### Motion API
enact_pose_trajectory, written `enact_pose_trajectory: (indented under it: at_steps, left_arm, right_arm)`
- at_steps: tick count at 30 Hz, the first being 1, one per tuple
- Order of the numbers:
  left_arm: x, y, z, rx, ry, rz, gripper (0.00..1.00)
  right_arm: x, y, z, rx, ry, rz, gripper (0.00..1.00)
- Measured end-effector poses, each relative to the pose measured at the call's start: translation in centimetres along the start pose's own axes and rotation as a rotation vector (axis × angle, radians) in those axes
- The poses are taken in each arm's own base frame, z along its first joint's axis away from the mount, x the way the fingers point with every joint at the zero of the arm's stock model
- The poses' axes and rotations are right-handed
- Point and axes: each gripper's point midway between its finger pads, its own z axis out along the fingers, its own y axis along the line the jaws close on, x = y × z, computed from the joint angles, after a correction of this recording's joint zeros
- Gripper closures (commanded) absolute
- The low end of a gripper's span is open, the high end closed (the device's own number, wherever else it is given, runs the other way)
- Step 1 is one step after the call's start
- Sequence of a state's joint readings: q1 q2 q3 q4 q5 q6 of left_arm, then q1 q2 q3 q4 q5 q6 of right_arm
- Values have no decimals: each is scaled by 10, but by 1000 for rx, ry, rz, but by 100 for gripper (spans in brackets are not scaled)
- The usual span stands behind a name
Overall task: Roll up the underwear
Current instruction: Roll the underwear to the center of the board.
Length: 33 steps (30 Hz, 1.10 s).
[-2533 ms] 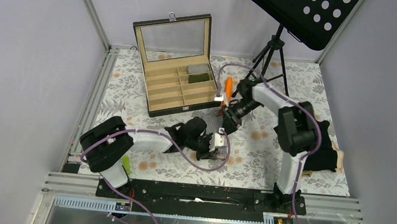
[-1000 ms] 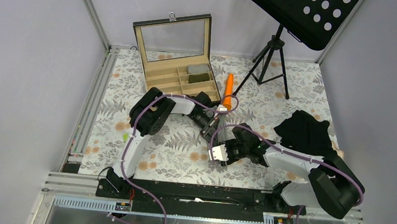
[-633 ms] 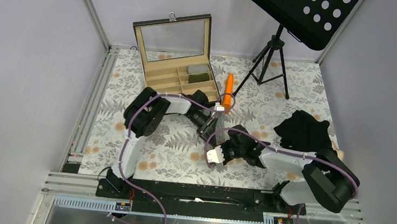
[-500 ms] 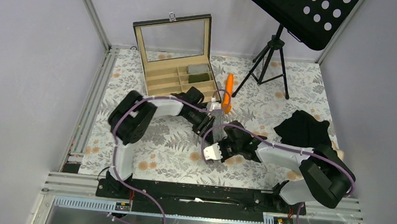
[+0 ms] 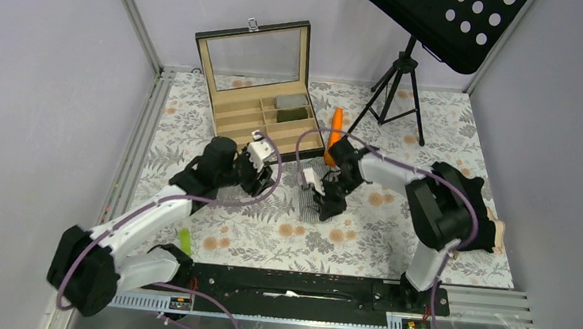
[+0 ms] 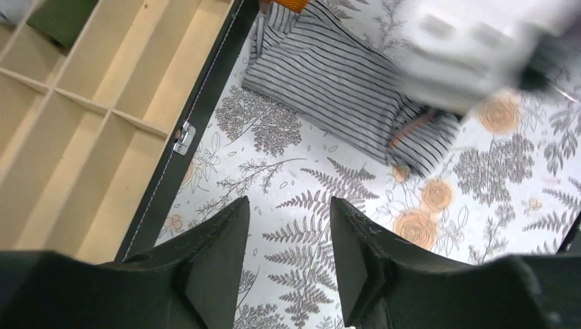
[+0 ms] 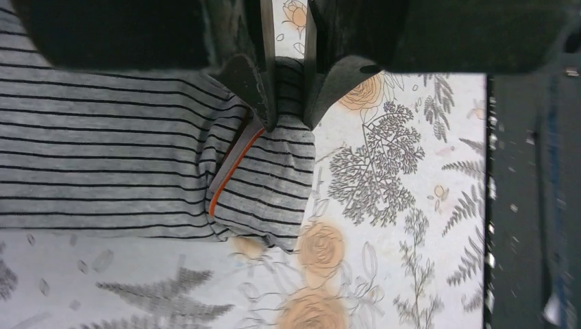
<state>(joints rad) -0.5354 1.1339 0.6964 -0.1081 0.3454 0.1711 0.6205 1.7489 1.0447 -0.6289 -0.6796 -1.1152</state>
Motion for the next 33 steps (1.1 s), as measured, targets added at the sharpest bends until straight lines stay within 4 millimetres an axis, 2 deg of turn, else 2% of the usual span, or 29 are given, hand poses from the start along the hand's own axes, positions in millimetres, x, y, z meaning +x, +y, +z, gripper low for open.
enact_pose_trajectory:
  at_steps: [2,3,5,8,11,14,17,19,23,28,33]
  left_arm:
    - [-2,-8,-13,12,-36,110,45]
    - [-3,-11,-14,20,-43,130,45]
    - [-7,-29,-13,82,-60,244,45]
    - [2,-75,6,255,-37,418,44]
    - [26,-104,32,402,33,484,47]
    - [42,-111,60,463,104,491,46]
    - [45,-117,83,495,114,510,44]
    - [45,-125,92,517,105,526,44]
    - [42,-135,106,550,98,558,47]
    - [47,-130,116,531,117,585,51]
    - [51,-131,117,535,128,578,66]
  right_arm:
    - [1,-8,-3,-72,-43,131,94]
    - [0,-9,-2,-117,-64,188,94]
    - [4,-11,-5,-167,-99,278,94]
    - [6,-7,-5,-219,-126,351,94]
    - [7,-5,-5,-262,-139,412,94]
    - [8,-5,-6,-281,-150,461,93]
    - [8,-5,-6,-294,-154,491,93]
    - [8,-4,-6,-300,-153,509,93]
    - [9,-3,-6,-309,-150,531,93]
    - [9,-3,-6,-310,-148,541,92]
    - [8,-4,-5,-315,-143,561,92]
